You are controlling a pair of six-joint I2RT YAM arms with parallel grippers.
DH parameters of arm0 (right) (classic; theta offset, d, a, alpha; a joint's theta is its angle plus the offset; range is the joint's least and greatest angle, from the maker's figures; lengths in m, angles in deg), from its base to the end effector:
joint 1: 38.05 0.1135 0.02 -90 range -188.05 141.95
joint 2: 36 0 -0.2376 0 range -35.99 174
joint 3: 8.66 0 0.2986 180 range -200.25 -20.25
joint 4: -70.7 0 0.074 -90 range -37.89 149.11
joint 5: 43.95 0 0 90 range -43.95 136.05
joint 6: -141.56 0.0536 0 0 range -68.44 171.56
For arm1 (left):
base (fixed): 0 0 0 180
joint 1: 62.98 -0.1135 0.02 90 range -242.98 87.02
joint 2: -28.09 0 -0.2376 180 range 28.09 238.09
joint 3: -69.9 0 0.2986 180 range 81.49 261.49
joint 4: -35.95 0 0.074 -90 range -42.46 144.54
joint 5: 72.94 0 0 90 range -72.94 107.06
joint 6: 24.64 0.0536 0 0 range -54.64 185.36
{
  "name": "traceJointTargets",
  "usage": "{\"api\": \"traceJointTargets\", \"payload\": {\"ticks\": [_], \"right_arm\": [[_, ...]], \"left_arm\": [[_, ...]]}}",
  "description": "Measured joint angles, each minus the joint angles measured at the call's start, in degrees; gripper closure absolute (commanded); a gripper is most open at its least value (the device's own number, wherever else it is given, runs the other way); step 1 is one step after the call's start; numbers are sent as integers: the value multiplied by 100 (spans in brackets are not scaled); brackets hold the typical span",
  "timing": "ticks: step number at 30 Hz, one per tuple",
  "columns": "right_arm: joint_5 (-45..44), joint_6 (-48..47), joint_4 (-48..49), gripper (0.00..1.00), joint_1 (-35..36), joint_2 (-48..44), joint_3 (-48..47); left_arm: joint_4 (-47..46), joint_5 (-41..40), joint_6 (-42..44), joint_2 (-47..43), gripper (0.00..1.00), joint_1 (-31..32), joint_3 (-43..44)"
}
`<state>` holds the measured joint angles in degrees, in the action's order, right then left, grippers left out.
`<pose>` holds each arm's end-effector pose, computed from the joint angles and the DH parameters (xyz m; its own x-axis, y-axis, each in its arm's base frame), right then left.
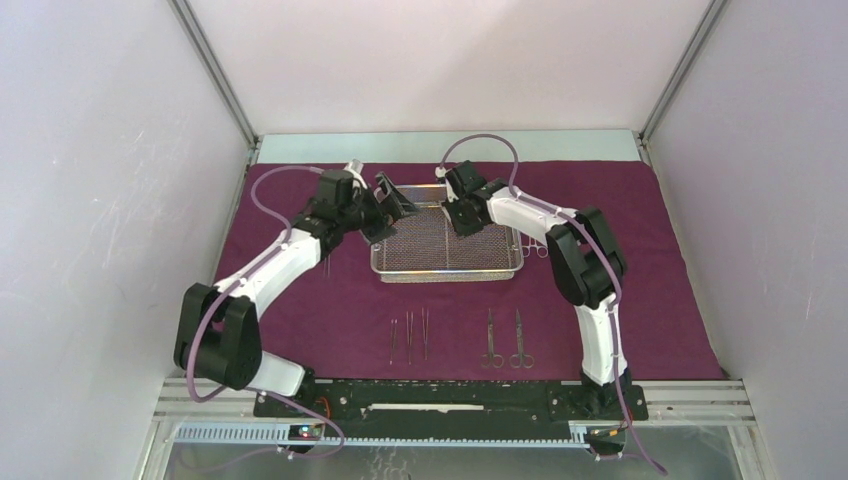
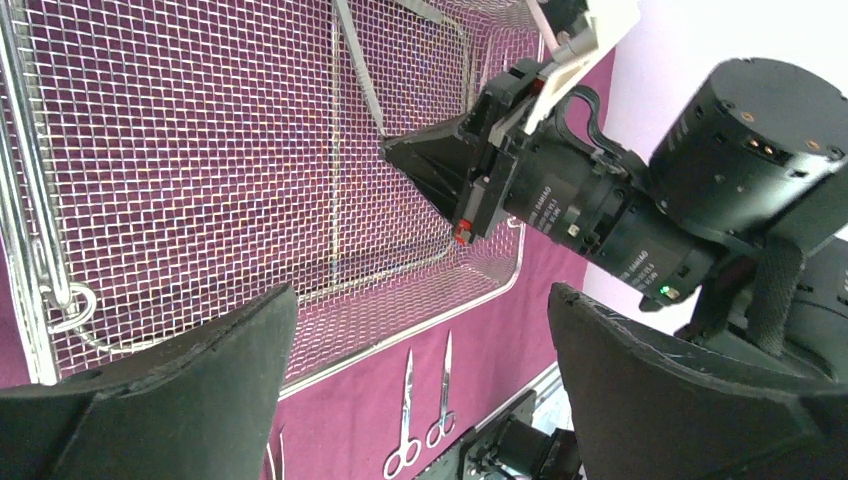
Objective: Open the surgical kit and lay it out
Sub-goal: Pick up the medical item from the container.
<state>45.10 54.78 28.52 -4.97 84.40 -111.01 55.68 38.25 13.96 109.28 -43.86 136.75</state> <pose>0.4090 0.2653 0.1152 -0.7564 -0.4257 -0.4965 -0.4971 0.8676 0.0135 0.3485 -0.1413 0.2049 -0.7900 -0.4974 -0.3585 -0.0466 0.6318 -0.7737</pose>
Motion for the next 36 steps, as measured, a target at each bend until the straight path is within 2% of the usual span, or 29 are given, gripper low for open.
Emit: {"api": "traceJointTargets", "payload": {"ticks": [20,36], "right_arm": [[319,299,2,100,0,-730,334],[356,380,33,100,210,-1279,573]], "left_arm": [[-122,-142,-516,761,0,15,271],[-140,-22,-496,1298,14,44,826]]}}
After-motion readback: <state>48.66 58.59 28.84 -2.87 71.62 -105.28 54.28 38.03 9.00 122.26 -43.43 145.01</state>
